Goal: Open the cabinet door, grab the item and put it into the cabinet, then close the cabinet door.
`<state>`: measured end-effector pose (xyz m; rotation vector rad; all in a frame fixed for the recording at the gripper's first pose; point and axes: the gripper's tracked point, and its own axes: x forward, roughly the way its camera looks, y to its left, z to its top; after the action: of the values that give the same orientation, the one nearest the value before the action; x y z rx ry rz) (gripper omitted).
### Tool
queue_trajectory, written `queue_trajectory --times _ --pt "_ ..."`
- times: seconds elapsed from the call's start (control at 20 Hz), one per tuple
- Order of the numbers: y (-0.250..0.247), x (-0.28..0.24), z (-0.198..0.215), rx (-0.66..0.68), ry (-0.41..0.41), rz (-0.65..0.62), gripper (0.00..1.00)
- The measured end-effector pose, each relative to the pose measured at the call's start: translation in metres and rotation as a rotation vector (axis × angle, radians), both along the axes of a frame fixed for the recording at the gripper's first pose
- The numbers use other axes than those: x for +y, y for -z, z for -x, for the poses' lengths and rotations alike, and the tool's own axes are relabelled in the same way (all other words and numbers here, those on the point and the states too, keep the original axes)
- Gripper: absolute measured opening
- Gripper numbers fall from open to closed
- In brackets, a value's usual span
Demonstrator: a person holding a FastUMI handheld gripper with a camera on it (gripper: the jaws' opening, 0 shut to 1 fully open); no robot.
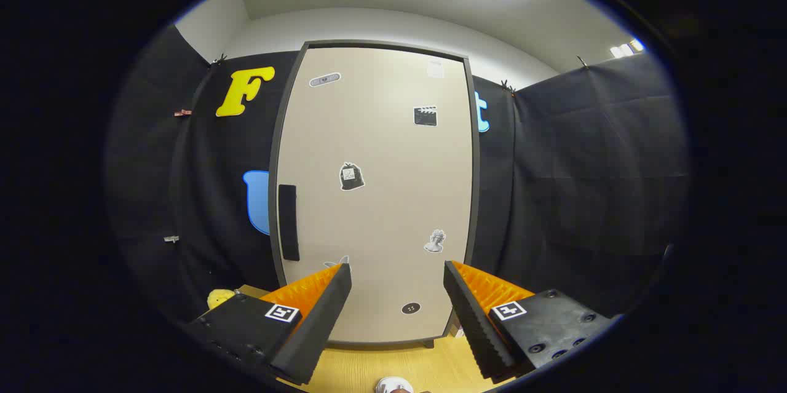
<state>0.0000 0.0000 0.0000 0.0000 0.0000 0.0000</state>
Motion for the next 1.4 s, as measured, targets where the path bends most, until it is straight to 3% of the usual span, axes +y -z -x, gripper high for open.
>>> queue_trajectory --times 0.35,1.05,1.4 --pt "0.014 0.008 -0.001 0.073 -0.02 -0.031 0.98" --pt "0.005 0.03 0.001 0.062 -0.045 -0.027 0.98" --pt "-0.012 0.063 -0.019 0.057 -0.106 -0.06 0.97"
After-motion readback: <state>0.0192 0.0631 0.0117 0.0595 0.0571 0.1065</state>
